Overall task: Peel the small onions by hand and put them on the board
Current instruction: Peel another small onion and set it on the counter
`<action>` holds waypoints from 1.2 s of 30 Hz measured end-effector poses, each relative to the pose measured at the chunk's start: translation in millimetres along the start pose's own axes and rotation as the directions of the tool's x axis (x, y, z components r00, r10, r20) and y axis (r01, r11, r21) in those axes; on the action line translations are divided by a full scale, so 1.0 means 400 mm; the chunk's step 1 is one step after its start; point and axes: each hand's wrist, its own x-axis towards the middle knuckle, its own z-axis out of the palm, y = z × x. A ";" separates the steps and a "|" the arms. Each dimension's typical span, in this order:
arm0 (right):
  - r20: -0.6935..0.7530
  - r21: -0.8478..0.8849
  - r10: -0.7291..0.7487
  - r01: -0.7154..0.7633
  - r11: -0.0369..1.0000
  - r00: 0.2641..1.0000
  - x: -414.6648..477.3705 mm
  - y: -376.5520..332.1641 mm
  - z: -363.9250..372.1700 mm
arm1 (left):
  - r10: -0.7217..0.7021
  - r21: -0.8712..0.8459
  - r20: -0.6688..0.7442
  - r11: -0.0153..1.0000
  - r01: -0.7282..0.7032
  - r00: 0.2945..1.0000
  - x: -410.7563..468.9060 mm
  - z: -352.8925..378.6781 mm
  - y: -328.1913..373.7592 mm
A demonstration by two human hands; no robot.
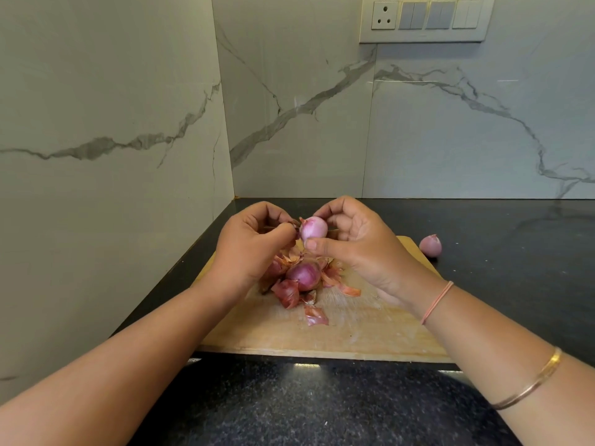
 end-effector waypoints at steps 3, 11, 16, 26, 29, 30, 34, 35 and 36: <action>0.020 0.159 0.059 -0.062 0.985 0.998 0.000 -0.005 -0.008 | -0.015 0.022 -0.065 1.000 0.017 0.998 0.013 -0.012 -0.010; 0.037 0.343 0.132 -0.136 0.929 0.991 0.003 -0.007 -0.014 | 0.089 0.048 -0.005 0.995 -0.089 0.996 0.001 -0.008 -0.004; 0.036 0.246 0.107 -0.112 0.963 0.994 0.003 -0.001 -0.017 | 0.189 0.097 0.018 0.977 -0.190 0.982 -0.007 -0.009 0.003; -0.024 0.041 0.019 -0.018 0.999 1.000 0.004 0.003 -0.012 | 0.345 0.408 0.126 0.837 -0.366 0.930 -0.008 -0.017 0.009; -0.033 -0.032 -0.016 0.015 0.999 0.999 0.002 0.000 -0.010 | 0.348 0.460 0.154 0.803 -0.379 0.925 -0.006 -0.018 0.007; -0.028 -0.065 -0.026 0.024 0.998 0.999 0.000 -0.002 -0.008 | 0.336 0.471 0.158 0.801 -0.370 0.929 -0.006 -0.018 0.006; 0.037 -0.149 -0.057 0.062 0.987 0.998 -0.006 -0.011 0.000 | 0.266 0.464 0.137 0.834 -0.300 0.954 0.000 -0.017 -0.003; 0.044 -0.143 -0.060 0.066 0.987 0.997 -0.006 -0.012 0.001 | 0.231 0.431 0.119 0.864 -0.260 0.966 0.002 -0.016 -0.004; 0.044 -0.128 -0.062 0.067 0.989 0.997 -0.005 -0.011 0.001 | 0.190 0.390 0.095 0.896 -0.212 0.977 0.003 -0.015 -0.006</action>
